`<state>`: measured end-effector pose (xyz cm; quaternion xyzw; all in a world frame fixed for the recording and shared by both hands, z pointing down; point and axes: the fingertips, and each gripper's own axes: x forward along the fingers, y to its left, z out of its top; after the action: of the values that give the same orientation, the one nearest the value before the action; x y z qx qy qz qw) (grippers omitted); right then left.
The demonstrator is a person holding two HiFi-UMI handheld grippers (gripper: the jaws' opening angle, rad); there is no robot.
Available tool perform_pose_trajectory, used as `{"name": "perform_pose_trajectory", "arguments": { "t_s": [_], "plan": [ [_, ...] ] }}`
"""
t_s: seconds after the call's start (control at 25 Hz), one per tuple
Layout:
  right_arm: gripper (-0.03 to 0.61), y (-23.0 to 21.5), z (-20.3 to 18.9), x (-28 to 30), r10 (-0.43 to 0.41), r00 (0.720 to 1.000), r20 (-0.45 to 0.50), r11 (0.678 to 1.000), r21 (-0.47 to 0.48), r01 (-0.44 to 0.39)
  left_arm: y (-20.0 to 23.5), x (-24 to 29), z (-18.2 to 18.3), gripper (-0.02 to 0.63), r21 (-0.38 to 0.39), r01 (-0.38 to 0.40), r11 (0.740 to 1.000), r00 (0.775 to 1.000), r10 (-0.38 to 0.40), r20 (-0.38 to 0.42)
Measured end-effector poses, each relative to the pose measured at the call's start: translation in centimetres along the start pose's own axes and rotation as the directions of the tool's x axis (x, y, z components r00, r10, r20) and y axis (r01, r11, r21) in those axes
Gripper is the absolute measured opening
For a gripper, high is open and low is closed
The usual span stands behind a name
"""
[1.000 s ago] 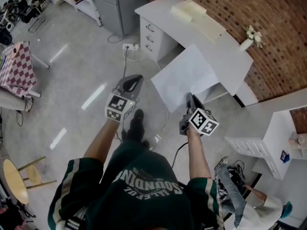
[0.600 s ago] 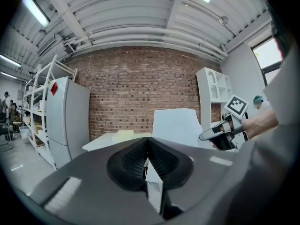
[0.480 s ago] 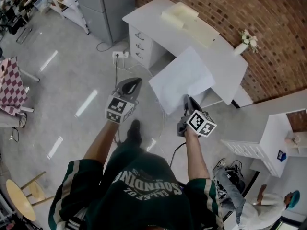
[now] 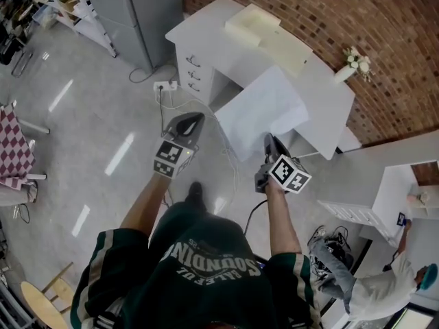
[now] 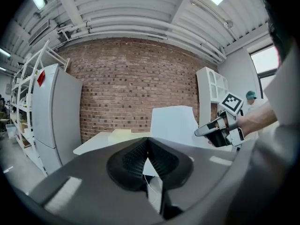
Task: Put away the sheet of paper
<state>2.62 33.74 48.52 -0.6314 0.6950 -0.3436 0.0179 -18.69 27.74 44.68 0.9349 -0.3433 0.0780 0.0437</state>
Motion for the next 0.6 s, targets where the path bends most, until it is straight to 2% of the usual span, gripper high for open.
{"name": "perform_pose_trajectory", "arguments": {
  "t_s": [0.24, 0.6],
  "plan": [
    [0.002, 0.9, 1.5, 3.3, -0.013, 1.000, 0.022, 1.000, 0.003, 0.013, 3.3, 2.2, 0.3, 0.009, -0.001, 0.029, 1.000, 1.000, -0.029, 0.006],
    [0.002, 0.5, 3.8, 6.5, -0.031, 0.998, 0.048, 0.999, 0.025, 0.030, 5.5, 6.0, 0.6, 0.009, -0.001, 0.080, 0.997, 0.997, -0.080, -0.001]
  ]
}}
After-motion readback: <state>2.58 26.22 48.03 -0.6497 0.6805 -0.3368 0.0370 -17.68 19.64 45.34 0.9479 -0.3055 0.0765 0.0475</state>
